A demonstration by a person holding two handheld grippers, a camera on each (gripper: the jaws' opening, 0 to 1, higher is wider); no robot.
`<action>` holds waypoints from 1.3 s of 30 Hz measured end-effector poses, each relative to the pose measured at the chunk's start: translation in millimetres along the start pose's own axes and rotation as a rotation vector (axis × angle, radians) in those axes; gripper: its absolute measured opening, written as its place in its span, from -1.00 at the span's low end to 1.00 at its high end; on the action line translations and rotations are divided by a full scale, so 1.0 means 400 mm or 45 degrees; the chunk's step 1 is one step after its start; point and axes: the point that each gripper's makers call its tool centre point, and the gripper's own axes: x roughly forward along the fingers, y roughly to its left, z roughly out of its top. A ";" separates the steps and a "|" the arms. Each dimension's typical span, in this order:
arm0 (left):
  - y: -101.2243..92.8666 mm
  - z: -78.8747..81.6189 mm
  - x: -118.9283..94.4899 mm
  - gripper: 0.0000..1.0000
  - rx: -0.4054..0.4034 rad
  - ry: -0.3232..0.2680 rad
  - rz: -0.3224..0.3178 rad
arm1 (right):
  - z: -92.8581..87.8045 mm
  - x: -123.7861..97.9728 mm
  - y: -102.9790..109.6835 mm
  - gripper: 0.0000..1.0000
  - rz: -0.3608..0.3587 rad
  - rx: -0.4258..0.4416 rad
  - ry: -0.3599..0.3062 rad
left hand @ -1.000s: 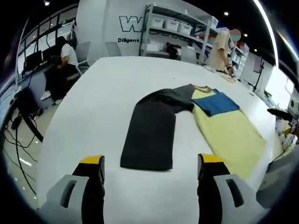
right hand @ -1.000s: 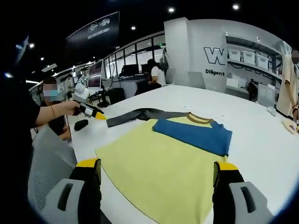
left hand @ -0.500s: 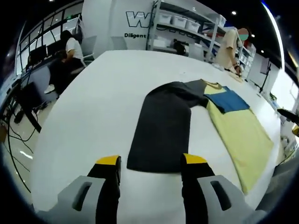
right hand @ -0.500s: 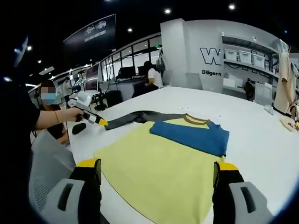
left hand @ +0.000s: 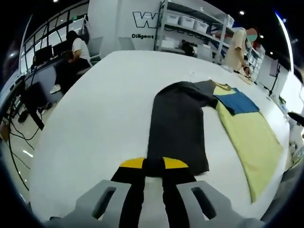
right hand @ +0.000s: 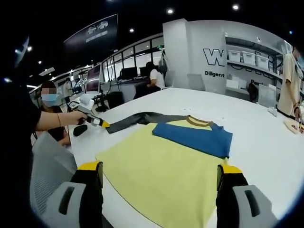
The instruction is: Fold the garment on the visible template until the final outline fits inside the template.
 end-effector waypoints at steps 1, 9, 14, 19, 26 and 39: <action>0.004 -0.001 0.000 -0.99 -0.002 0.002 0.010 | 0.000 0.000 0.000 0.99 -0.002 -0.001 0.002; 0.001 -0.001 -0.003 -1.00 0.048 -0.008 0.036 | 0.002 -0.001 -0.001 0.99 -0.011 -0.010 0.006; 0.000 0.002 -0.001 -1.00 0.085 -0.007 0.042 | 0.008 -0.003 -0.007 0.99 -0.022 -0.007 -0.002; 0.010 0.011 0.002 -1.00 0.150 0.031 0.050 | 0.009 -0.004 -0.007 0.99 -0.022 -0.012 0.002; 0.086 0.057 -0.004 -1.00 0.251 0.088 0.162 | 0.012 -0.002 -0.002 0.99 -0.015 -0.018 -0.001; 0.185 0.179 0.035 -1.00 0.368 0.095 0.240 | 0.002 0.000 0.008 0.99 0.020 -0.015 0.032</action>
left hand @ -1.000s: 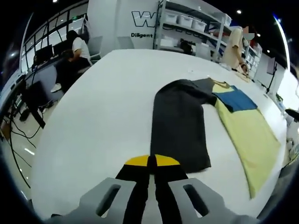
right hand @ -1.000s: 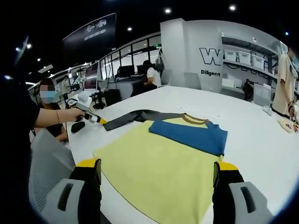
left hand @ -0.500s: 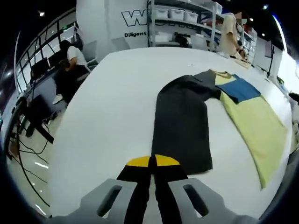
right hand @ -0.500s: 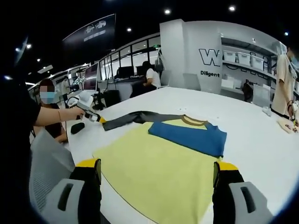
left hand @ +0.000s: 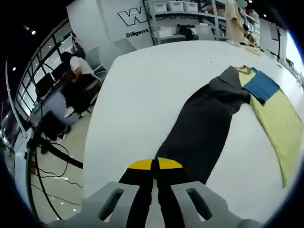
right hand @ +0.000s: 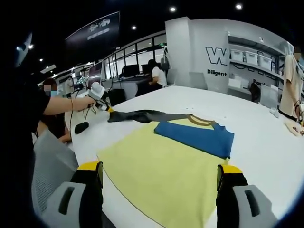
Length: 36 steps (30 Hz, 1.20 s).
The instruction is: Fold the garment on the visible template until the final outline fits inside the template.
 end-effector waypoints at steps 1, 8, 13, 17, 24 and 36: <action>0.005 0.004 0.004 -1.00 -0.002 0.000 0.000 | -0.003 -0.002 -0.002 0.99 -0.005 0.004 0.008; 0.045 0.018 0.047 -1.00 0.078 0.048 0.008 | -0.010 -0.011 -0.020 0.99 -0.036 0.022 0.023; 0.063 0.015 0.070 -1.00 0.126 0.082 0.012 | -0.019 -0.011 -0.043 0.99 -0.071 0.042 0.024; 0.091 0.013 0.083 -1.00 0.124 0.091 0.042 | -0.018 -0.011 -0.047 0.99 -0.084 0.056 0.021; 0.090 0.018 0.098 -1.00 0.132 0.092 0.034 | -0.024 -0.015 -0.054 0.99 -0.110 0.064 0.032; 0.143 0.018 0.076 -0.98 0.119 0.117 0.133 | -0.021 -0.021 -0.050 0.99 -0.119 0.052 0.021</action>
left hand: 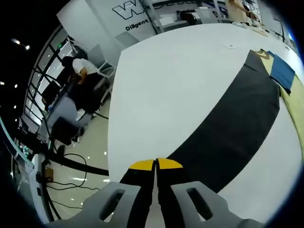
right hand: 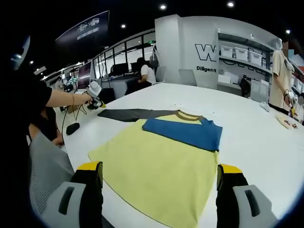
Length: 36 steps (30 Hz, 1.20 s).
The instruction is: Fold the garment on the visible template until the final outline fits inside the template.
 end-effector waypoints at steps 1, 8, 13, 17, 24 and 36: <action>-0.003 0.002 -0.006 -0.93 -0.024 -0.007 -0.012 | 0.000 0.000 0.000 0.99 0.000 0.001 0.000; -0.006 0.014 -0.038 -0.52 -0.177 -0.054 -0.058 | 0.000 -0.005 0.004 0.99 0.009 0.003 -0.002; -0.027 0.023 -0.053 -0.12 -0.197 -0.084 -0.107 | 0.007 -0.007 0.014 0.99 0.025 0.005 -0.011; -0.050 0.016 -0.062 0.20 -0.212 -0.109 -0.152 | 0.008 -0.009 0.016 0.99 0.024 -0.004 -0.006; -0.061 -0.018 -0.081 0.48 -0.301 -0.093 -0.165 | 0.013 -0.016 0.017 0.99 0.017 -0.009 -0.011; -0.097 -0.059 -0.105 0.71 -0.342 -0.081 -0.213 | 0.020 -0.015 0.024 0.99 0.019 -0.011 -0.013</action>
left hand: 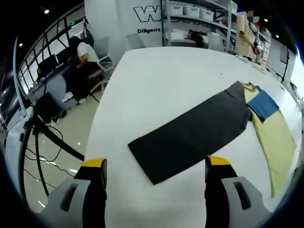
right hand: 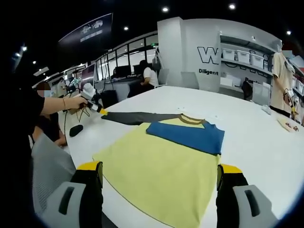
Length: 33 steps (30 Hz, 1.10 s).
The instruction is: Fold the garment on the visible template until the final outline fits inside the template.
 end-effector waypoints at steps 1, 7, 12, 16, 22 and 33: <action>-0.002 -0.003 -0.001 0.71 0.000 0.002 0.000 | 0.000 0.000 0.000 0.99 -0.001 -0.003 0.001; -0.010 -0.041 -0.012 0.28 -0.158 0.033 0.006 | 0.006 0.000 -0.005 0.99 -0.010 0.004 -0.016; -0.017 -0.067 0.000 0.05 -0.268 0.047 -0.001 | 0.005 0.006 0.002 0.99 0.001 0.007 -0.014; -0.018 -0.071 0.001 -0.17 -0.313 0.026 0.017 | 0.002 0.009 0.005 0.99 0.008 0.014 -0.006; -0.025 -0.086 0.011 -0.36 -0.441 0.033 0.025 | 0.004 0.009 0.000 0.99 0.000 0.012 -0.010; -0.002 -0.106 0.018 -0.75 -0.464 0.050 0.096 | -0.006 0.004 -0.002 0.99 -0.010 0.013 0.003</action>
